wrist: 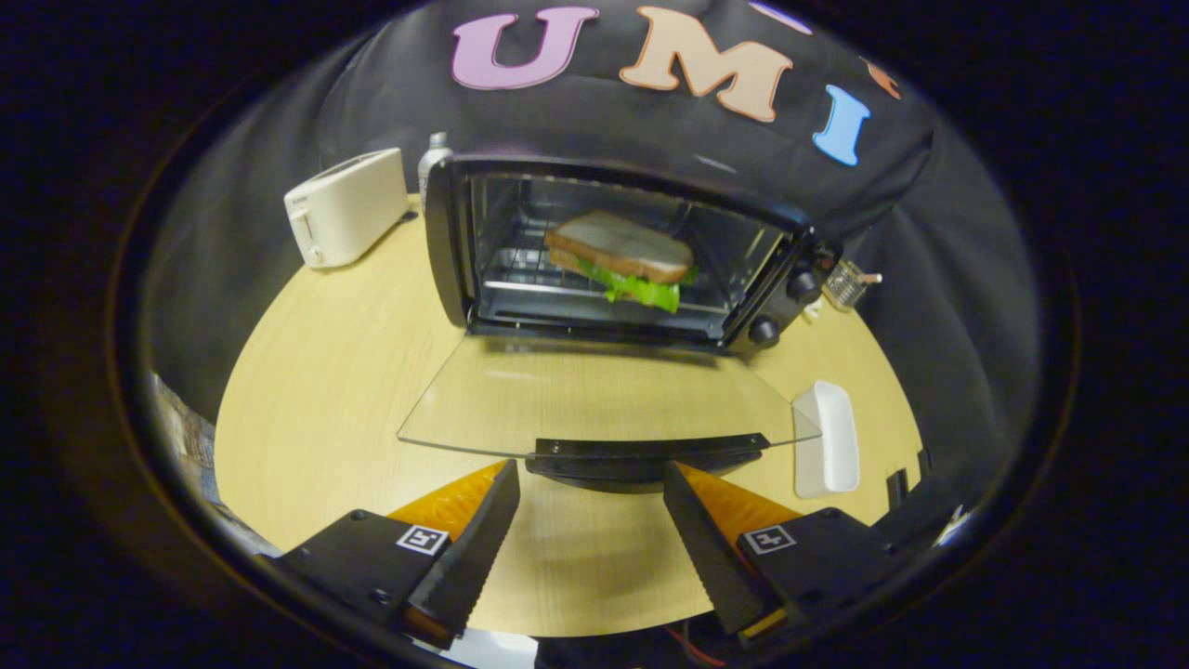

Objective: Open the toaster oven, put the food inside, and close the toaster oven door.

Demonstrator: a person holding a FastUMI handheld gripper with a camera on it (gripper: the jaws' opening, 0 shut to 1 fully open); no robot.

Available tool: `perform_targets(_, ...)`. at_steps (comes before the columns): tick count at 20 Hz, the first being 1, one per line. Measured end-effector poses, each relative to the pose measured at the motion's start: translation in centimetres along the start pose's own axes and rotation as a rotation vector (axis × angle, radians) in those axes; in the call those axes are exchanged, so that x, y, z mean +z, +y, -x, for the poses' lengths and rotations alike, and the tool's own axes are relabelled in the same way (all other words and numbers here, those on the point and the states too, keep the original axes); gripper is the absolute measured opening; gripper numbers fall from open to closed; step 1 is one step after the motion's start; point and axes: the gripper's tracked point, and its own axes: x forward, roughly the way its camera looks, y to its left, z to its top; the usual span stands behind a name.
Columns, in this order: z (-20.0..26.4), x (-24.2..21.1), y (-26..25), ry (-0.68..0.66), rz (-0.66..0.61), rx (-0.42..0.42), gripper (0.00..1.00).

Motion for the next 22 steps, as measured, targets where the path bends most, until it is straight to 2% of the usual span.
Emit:
perform_targets(4,0.3,4.3,-0.9,-0.09,-0.017,-0.041,0.99)
perform_targets(9,0.2,5.3,-0.8,-0.101,0.06,-0.051,1.0)
perform_targets(22,-1.1,12.2,-1.2,-0.258,0.04,-0.065,1.0)
